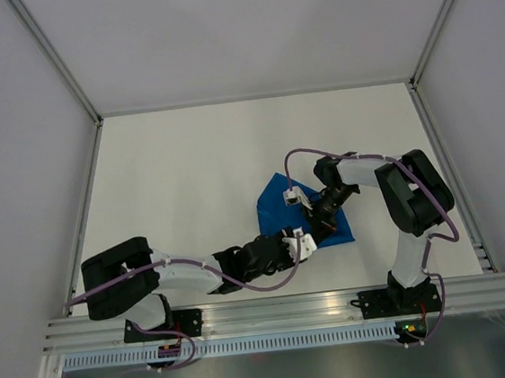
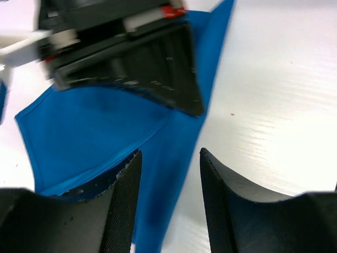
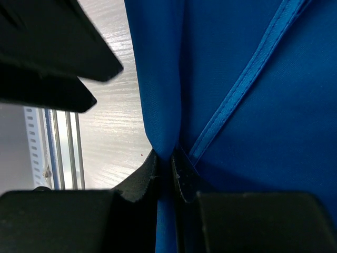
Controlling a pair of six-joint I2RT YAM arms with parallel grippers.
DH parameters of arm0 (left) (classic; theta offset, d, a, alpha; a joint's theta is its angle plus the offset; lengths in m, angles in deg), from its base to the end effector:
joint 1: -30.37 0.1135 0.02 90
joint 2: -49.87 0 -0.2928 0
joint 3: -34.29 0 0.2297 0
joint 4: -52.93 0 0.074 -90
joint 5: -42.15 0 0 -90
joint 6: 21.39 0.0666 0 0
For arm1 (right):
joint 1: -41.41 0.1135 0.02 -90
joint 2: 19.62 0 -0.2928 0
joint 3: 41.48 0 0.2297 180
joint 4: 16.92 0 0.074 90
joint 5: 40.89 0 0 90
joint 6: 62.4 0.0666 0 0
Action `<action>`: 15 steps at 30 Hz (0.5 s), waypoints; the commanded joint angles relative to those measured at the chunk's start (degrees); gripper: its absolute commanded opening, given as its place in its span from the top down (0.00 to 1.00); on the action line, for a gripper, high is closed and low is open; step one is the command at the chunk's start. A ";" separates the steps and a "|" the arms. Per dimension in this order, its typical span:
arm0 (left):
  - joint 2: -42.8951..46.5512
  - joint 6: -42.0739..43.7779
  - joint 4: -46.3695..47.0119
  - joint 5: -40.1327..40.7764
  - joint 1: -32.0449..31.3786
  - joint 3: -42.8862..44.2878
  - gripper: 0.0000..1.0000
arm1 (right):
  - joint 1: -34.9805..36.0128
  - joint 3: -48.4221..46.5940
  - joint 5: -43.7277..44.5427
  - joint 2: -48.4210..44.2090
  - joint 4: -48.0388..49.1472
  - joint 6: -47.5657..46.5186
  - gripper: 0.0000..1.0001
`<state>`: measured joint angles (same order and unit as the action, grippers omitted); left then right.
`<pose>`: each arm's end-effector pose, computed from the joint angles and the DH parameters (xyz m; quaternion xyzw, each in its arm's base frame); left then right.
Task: Fold the napkin, place the utensils inside, and roll it up
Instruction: Roll the napkin with the utensil
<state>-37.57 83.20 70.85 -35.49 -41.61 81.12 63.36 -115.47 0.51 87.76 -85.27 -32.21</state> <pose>0.1093 -0.2900 0.2029 0.5240 0.6433 -0.1859 0.5263 0.2366 0.1492 0.1509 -0.5615 0.7130 0.4175 0.0446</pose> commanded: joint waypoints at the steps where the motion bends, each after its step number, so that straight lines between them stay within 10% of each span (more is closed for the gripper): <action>1: -3.78 10.79 1.31 -0.41 -2.19 3.47 0.46 | -0.25 0.14 8.17 3.98 3.20 -3.29 0.99; 15: -15.74 18.72 5.00 -1.20 -2.72 7.96 0.41 | -0.51 -1.88 8.78 7.32 1.97 -3.21 0.99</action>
<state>-51.71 98.02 73.14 -35.95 -44.37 87.02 62.86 -118.60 -0.39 91.49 -89.10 -32.12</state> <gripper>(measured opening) 0.580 0.173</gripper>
